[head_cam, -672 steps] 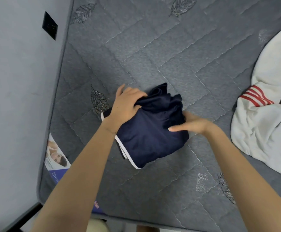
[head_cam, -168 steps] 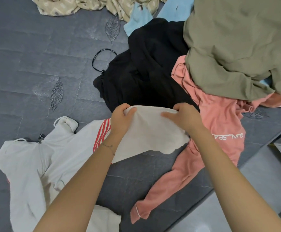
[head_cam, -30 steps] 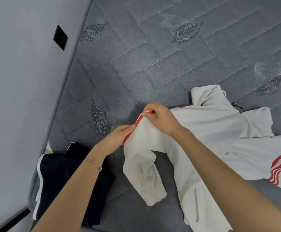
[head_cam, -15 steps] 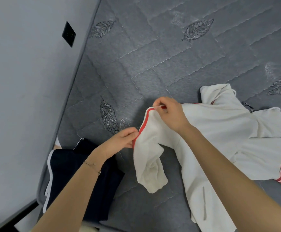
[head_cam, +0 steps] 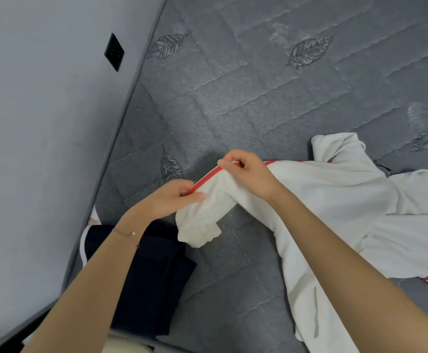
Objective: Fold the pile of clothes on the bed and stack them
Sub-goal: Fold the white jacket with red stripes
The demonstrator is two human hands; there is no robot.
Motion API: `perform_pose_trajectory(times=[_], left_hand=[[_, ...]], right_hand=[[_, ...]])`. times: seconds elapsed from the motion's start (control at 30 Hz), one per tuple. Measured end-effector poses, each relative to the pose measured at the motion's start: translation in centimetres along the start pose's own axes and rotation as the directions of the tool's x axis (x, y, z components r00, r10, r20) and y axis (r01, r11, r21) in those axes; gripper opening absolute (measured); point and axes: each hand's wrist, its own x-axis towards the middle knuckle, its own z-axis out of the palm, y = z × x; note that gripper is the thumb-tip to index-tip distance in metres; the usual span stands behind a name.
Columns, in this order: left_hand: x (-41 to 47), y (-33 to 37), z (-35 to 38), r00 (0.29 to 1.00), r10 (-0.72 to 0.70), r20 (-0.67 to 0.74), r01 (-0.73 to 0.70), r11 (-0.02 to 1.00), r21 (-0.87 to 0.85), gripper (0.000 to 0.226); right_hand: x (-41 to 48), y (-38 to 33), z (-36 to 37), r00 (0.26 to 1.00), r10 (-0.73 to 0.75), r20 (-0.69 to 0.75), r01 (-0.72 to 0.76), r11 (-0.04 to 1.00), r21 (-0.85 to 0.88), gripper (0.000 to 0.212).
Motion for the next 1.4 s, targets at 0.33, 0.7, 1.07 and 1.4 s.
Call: perform_pose_trajectory(times=[0.33, 0.7, 1.07, 1.4], left_hand=[[-0.5, -2.0, -3.0, 0.775, 0.186, -0.603, 0.041, 0.939, 0.342, 0.025], [3.4, -4.1, -5.5, 0.748, 0.423, -0.511, 0.134, 0.657, 0.741, 0.032], [3.7, -5.6, 1.7, 0.753, 0.492, -0.437, 0.083, 0.588, 0.805, 0.061], [3.1, -1.8, 13.9, 0.810, 0.512, -0.287, -0.070, 0.569, 0.819, 0.070]], right_hand=[[0.7, 0.8, 2.4, 0.992, -0.116, -0.048, 0.089, 0.918, -0.386, 0.023], [3.8, 3.0, 5.9, 0.926, -0.073, -0.372, -0.192, 0.755, -0.627, 0.027], [-0.8, 6.3, 3.9, 0.940, -0.028, -0.339, -0.236, 0.665, -0.709, 0.059], [-12.2, 11.8, -1.6, 0.887, 0.103, -0.450, -0.403, 0.647, -0.647, 0.067]])
